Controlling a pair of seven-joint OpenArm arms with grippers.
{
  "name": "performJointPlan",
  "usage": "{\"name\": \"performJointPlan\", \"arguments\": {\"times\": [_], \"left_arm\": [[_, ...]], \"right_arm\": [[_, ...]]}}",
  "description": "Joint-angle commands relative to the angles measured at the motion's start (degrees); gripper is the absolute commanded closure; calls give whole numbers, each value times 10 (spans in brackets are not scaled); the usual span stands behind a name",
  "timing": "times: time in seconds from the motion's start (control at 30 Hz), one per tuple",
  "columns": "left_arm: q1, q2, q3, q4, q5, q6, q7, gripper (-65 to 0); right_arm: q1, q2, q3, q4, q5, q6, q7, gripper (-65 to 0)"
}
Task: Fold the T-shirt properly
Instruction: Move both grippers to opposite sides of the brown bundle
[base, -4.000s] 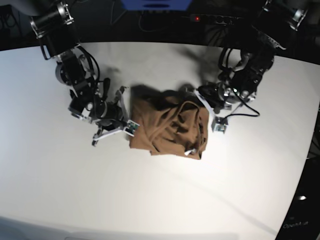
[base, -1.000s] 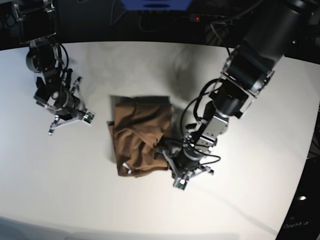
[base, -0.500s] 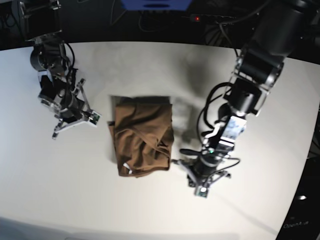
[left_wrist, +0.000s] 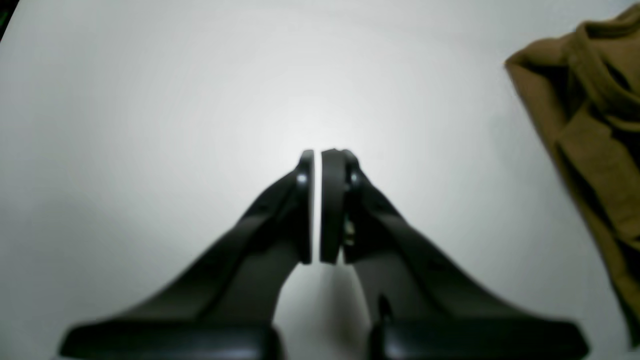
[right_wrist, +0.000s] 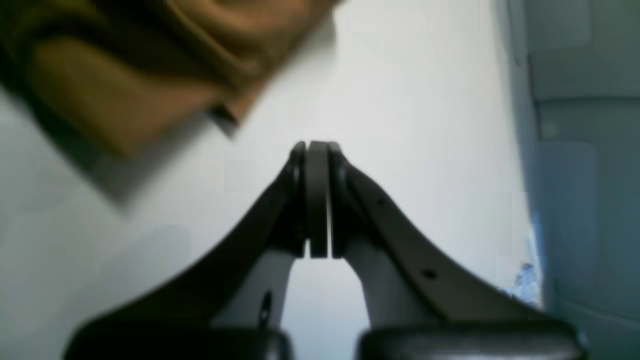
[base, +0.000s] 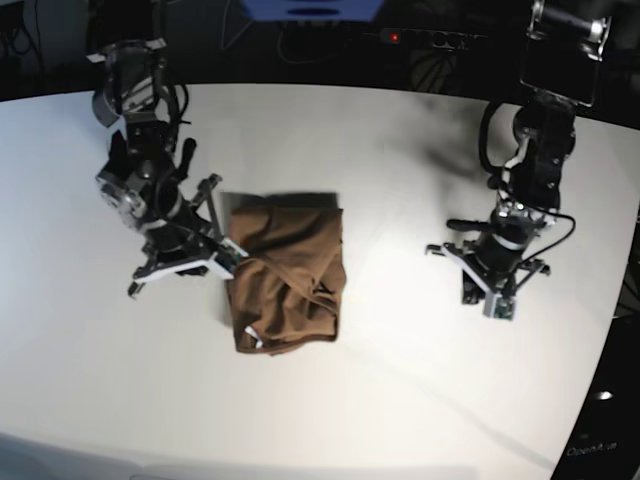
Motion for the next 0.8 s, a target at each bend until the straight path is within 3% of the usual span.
{"name": "performJointPlan", "arguments": {"times": [0.0,0.23,0.4,0.77], "left_arm": [[-6,-3,-6,23,-2,-4,-16,-23],[42,-2,-9,90,-8,-3,-15,-23],[46,16,-9,123,-8,-3,-13,-23],[-12,88,-5,141,-3,-4,64,-23]], "right_arm": [[22,-16,4,12,-3,-8,12,-3],[28,-65,1,9,-2,-8,11,-3],[17,-66,1,-5,-1,-8,16,-3],[-42,-67,4,-9,2,-8,18,-3]]}}
